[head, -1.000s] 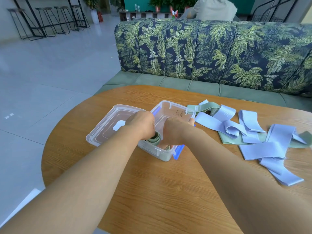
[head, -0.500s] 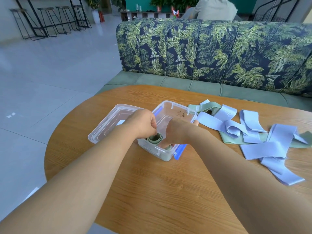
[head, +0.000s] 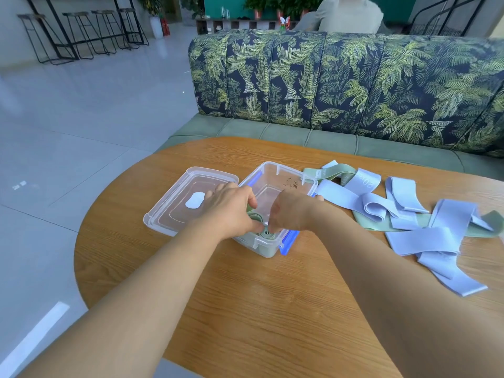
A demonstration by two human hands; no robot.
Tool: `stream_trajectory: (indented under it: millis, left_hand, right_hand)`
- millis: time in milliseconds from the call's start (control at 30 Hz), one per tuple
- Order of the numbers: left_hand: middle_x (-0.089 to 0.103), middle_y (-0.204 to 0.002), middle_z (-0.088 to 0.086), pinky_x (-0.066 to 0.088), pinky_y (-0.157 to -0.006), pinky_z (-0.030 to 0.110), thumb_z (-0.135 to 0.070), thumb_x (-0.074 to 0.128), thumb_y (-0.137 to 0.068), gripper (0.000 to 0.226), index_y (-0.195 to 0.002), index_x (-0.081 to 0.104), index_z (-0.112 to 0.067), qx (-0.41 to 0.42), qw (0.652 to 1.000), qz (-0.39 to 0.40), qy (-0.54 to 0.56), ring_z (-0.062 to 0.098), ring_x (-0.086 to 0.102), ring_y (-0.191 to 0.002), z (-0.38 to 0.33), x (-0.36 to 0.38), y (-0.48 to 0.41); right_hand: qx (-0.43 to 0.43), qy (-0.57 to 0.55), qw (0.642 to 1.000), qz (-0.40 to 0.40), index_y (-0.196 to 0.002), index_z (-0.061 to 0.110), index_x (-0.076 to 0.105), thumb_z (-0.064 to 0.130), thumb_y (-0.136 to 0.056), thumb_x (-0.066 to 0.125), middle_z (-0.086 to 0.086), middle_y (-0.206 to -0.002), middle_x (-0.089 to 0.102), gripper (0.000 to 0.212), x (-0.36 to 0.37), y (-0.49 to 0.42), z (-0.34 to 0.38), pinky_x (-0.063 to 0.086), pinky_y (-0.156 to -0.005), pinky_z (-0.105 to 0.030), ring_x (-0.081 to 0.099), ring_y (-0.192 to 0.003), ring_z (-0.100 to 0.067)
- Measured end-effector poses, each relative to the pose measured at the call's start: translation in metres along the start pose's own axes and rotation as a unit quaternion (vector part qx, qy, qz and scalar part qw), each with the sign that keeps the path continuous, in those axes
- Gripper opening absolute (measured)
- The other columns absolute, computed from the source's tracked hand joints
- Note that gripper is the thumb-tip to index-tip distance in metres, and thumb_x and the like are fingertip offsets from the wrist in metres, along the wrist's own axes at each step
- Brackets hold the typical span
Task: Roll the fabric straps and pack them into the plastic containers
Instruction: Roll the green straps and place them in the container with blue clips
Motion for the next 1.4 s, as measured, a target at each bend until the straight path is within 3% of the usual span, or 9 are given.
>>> stream_trajectory:
  millis: [133,300,700,867,967,1100,1200,1300,1400]
  left_hand:
    - [0.047,-0.115,-0.005,0.029,-0.092,0.033,-0.056,0.078,-0.066,0.049,-0.098,0.047,-0.037,-0.009,1.0,0.007,-0.009,0.018,0.039,-0.121,-0.001,-0.002,0.0]
    - [0.045,-0.111,-0.006,0.028,-0.089,0.032,-0.055,0.079,-0.065,0.052,-0.1,0.045,-0.037,-0.014,1.0,0.003,-0.004,0.018,0.041,-0.119,-0.002,-0.004,0.002]
    - [0.053,-0.116,-0.007,0.036,-0.097,0.036,-0.045,0.073,-0.078,0.036,-0.105,0.054,-0.031,-0.035,0.995,-0.014,0.096,0.016,0.048,-0.113,0.004,-0.008,0.003]
    - [0.055,-0.112,-0.005,0.042,-0.099,0.042,-0.034,0.07,-0.084,0.024,-0.101,0.056,-0.026,-0.052,0.982,-0.051,0.172,0.018,0.053,-0.11,0.011,-0.011,0.001]
    - [0.057,-0.113,-0.005,0.044,-0.097,0.042,-0.029,0.067,-0.086,0.016,-0.098,0.056,-0.028,-0.059,0.976,-0.071,0.195,0.017,0.055,-0.107,0.014,-0.011,0.0]
    - [0.059,-0.115,-0.004,0.047,-0.094,0.041,-0.025,0.062,-0.09,0.01,-0.096,0.055,-0.029,-0.077,0.97,-0.095,0.208,0.019,0.057,-0.106,0.019,-0.013,0.0]
    - [0.061,-0.111,-0.003,0.049,-0.092,0.043,-0.023,0.061,-0.09,0.01,-0.092,0.056,-0.032,-0.081,0.964,-0.11,0.228,0.019,0.058,-0.103,0.023,-0.015,0.004]
    - [0.063,-0.108,-0.004,0.05,-0.091,0.041,-0.022,0.06,-0.091,0.009,-0.091,0.058,-0.031,-0.076,0.964,-0.111,0.229,0.018,0.06,-0.1,0.023,-0.021,0.01]
    - [0.064,-0.104,-0.005,0.05,-0.09,0.04,-0.02,0.059,-0.091,0.012,-0.085,0.058,-0.032,-0.064,0.967,-0.112,0.221,0.019,0.061,-0.098,0.015,-0.028,0.02]
  right_hand:
    - [0.011,0.008,1.0,-0.008,-0.111,0.014,0.07,0.036,-0.086,0.067,-0.001,-0.115,0.068,0.034,0.002,0.001,-0.001,0.029,-0.1,-0.056,0.057,-0.097,-0.02]
    - [-0.001,-0.013,1.0,-0.01,-0.114,0.013,0.07,0.031,-0.086,0.066,-0.003,-0.117,0.069,0.033,0.002,0.004,-0.002,0.034,-0.104,-0.053,0.06,-0.106,-0.021]
    - [-0.024,-0.074,0.997,-0.013,-0.119,0.0,0.066,0.018,-0.088,0.063,-0.015,-0.125,0.064,0.036,0.002,0.006,-0.002,0.048,-0.099,-0.046,0.06,-0.116,-0.029]
    - [-0.018,-0.099,0.994,-0.037,-0.111,-0.001,0.069,0.016,-0.087,0.063,-0.016,-0.115,0.068,0.03,0.0,0.006,-0.005,0.051,-0.08,-0.035,0.056,-0.083,-0.021]
    - [-0.016,-0.098,0.994,-0.047,-0.112,-0.003,0.068,0.012,-0.089,0.057,-0.018,-0.105,0.068,0.029,0.0,0.004,-0.005,0.046,-0.07,-0.032,0.048,-0.079,-0.019]
    - [-0.005,-0.12,0.99,-0.074,-0.111,-0.001,0.068,0.011,-0.088,0.054,-0.018,-0.115,0.067,0.03,0.003,0.001,-0.007,0.044,-0.095,-0.048,0.047,-0.08,-0.02]
    - [-0.005,-0.146,0.977,-0.152,-0.099,0.01,0.073,0.016,-0.087,0.052,-0.007,-0.105,0.072,0.024,-0.001,0.003,-0.01,0.027,-0.095,-0.042,0.06,-0.097,-0.025]
    - [-0.017,-0.187,0.961,-0.203,-0.081,0.018,0.073,0.019,-0.086,0.057,-0.002,-0.094,0.074,0.018,-0.01,0.01,-0.011,0.036,-0.1,-0.041,0.061,-0.095,-0.024]
    - [-0.04,-0.253,0.935,-0.244,-0.071,0.016,0.071,0.012,-0.082,0.057,-0.006,-0.087,0.074,0.019,-0.015,0.025,-0.016,0.05,-0.089,-0.046,0.063,-0.084,-0.03]
Point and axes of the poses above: each hand's wrist, its own y-axis away from the middle knuckle, its own x-axis out of the palm, z = x × y, the point moved 1 cm from there along -y, towards the middle knuckle
